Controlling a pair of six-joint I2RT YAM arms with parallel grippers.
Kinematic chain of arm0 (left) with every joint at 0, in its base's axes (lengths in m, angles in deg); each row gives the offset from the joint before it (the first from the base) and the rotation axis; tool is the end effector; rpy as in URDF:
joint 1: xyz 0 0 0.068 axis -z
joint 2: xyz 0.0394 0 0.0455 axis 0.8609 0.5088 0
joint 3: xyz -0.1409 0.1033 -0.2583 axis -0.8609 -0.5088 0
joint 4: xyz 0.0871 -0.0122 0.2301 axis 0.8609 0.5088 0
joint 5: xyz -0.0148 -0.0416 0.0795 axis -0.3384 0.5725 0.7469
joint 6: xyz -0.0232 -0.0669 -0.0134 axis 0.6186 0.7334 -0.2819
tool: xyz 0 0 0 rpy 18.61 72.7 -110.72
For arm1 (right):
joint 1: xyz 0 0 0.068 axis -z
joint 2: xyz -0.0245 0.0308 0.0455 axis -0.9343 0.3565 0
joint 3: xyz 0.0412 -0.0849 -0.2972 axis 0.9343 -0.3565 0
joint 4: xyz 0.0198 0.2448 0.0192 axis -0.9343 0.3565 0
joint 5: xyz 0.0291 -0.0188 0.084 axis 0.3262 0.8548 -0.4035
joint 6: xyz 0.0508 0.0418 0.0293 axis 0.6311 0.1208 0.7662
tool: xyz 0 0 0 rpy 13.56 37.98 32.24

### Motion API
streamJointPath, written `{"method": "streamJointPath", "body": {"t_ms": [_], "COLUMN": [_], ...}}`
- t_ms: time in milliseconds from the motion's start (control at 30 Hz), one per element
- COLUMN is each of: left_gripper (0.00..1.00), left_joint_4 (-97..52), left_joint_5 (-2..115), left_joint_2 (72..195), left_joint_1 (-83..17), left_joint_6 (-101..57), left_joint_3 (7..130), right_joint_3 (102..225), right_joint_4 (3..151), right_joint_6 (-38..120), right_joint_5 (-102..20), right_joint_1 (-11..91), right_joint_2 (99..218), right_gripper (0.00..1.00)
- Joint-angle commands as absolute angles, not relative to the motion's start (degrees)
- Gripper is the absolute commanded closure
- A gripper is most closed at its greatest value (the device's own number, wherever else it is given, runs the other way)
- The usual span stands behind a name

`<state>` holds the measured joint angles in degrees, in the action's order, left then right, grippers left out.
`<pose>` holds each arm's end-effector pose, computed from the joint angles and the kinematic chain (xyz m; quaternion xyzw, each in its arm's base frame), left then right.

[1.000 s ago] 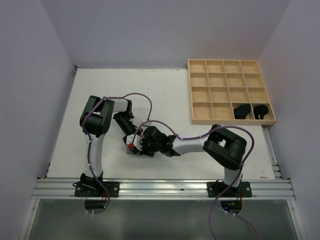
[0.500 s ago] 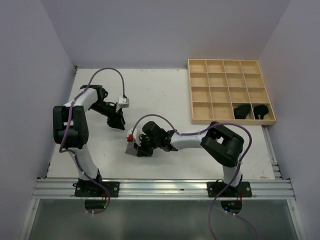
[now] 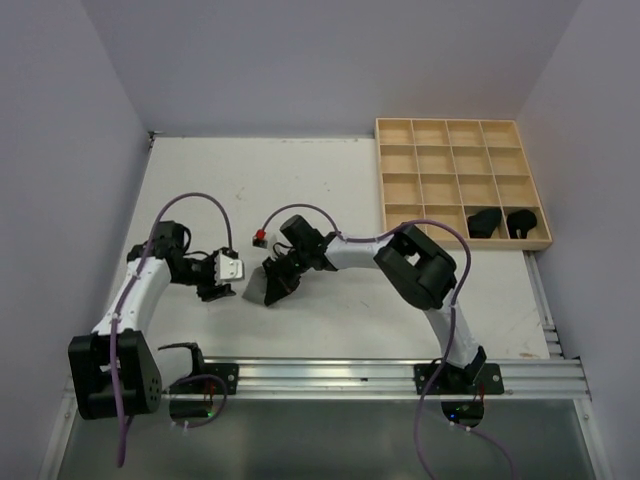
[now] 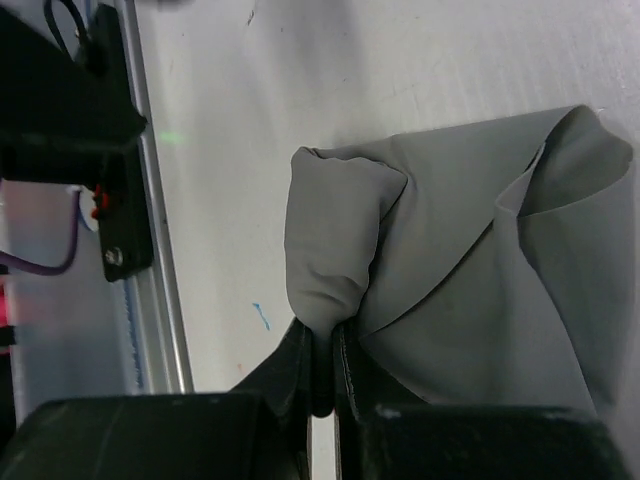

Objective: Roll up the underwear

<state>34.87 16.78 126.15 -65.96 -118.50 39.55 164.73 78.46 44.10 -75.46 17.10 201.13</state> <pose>0.1635 -0.0259 0.2425 0.6050 0.6800 -0.2242 0.3483 0.2556 0.3924 0.1544 -0.4337 0.7677 0.4589 0.1093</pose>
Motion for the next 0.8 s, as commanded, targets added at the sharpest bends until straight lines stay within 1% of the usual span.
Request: {"method": "streamJointPath", "body": {"t_ms": [0, 200, 267, 467, 600, 700, 733, 767], "left_gripper": [0.41, 0.39, 0.39, 0.38, 0.39, 0.44, 0.54, 0.60], "left_joint_4": [29.09, 25.75, 22.17, 15.38, 11.87, 8.44, 7.73, 7.55], "left_joint_5": [18.24, 18.60, 18.95, 21.68, 25.70, 29.75, 30.81, 32.82], "left_joint_2": [122.65, 121.06, 120.71, 121.32, 124.30, 126.58, 127.29, 129.12], "left_joint_1": [-64.17, -56.96, -54.16, -49.49, -47.12, -45.27, -44.83, -44.13], "left_joint_6": [-124.52, -124.79, -122.78, -121.80, -120.93, -119.69, -118.91, -117.85], "left_joint_3": [34.20, 30.07, 29.10, 26.37, 25.40, 24.08, 24.00, 24.26], "right_joint_3": [167.14, 168.64, 168.64, 168.02, 168.37, 168.11, 167.94, 167.67], "right_joint_4": [82.66, 78.90, 77.92, 73.53, 70.98, 68.95, 68.60, 68.25], "right_joint_6": [51.07, 58.72, 61.17, 66.97, 69.88, 72.26, 72.52, 73.31], "right_joint_5": [-79.35, -83.75, -84.89, -86.83, -87.53, -88.23, -88.32, -88.06], "right_joint_1": [18.13, 19.54, 19.98, 20.95, 21.21, 21.30, 21.30, 21.30], "right_joint_2": [206.40, 212.29, 213.87, 215.81, 216.95, 217.22, 217.22, 216.96], "right_gripper": [1.00, 1.00, 1.00, 1.00, 1.00, 1.00, 1.00, 1.00]}}
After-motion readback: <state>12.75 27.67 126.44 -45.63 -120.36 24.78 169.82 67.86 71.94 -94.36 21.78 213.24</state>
